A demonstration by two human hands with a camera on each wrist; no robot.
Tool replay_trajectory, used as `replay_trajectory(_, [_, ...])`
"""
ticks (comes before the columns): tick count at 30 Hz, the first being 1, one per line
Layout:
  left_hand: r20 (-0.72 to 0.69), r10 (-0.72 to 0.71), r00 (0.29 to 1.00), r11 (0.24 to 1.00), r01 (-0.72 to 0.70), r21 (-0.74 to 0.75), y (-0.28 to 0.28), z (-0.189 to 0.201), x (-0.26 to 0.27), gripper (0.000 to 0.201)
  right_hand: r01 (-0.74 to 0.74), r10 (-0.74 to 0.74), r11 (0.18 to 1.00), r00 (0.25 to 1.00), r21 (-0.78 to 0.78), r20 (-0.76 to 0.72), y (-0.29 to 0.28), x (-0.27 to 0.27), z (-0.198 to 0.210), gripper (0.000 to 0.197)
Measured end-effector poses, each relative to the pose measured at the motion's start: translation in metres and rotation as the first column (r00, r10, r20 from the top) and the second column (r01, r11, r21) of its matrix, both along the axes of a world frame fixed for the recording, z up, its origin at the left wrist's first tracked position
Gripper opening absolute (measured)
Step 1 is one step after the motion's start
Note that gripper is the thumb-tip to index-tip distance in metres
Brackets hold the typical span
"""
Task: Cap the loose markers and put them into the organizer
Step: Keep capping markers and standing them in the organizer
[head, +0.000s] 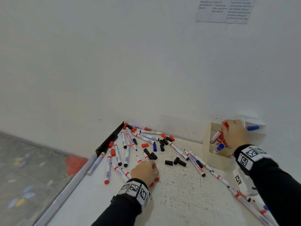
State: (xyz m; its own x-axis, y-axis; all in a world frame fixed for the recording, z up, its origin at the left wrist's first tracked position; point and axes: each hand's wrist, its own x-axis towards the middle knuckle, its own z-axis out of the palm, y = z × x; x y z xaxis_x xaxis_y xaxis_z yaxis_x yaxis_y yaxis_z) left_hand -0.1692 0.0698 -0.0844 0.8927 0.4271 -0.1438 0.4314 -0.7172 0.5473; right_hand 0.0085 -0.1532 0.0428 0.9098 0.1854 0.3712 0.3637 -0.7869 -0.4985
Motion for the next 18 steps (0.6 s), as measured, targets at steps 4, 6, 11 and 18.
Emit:
replay_trajectory(4, [-0.026, 0.02, 0.999, 1.0, -0.02, 0.02, -0.002, 0.0, -0.001, 0.023, -0.005, 0.006, 0.999, 1.0, 0.042, -0.022, 0.002, 0.003, -0.02, 0.011])
replay_trajectory(6, [0.001, 0.066, 0.998, 0.998, -0.066, 0.024, -0.002, 0.0, -0.001, 0.022, 0.0, 0.001, 1.0, 1.0, -0.024, 0.014, 0.0, 0.009, -0.029, 0.003])
replay_trajectory(11, [0.111, 0.224, 0.968, 0.962, -0.202, -0.181, 0.011, -0.003, 0.001, 0.033, 0.042, -0.057, 0.97, 0.997, -0.238, -0.055, -0.001, 0.018, -0.041, 0.015])
replay_trajectory(18, [0.267, 0.366, 0.891, 0.905, -0.274, -0.326, 0.02, -0.001, 0.002, 0.055, -0.014, 0.042, 0.97, 0.993, -0.244, 0.11, 0.038, -0.016, -0.023, 0.023])
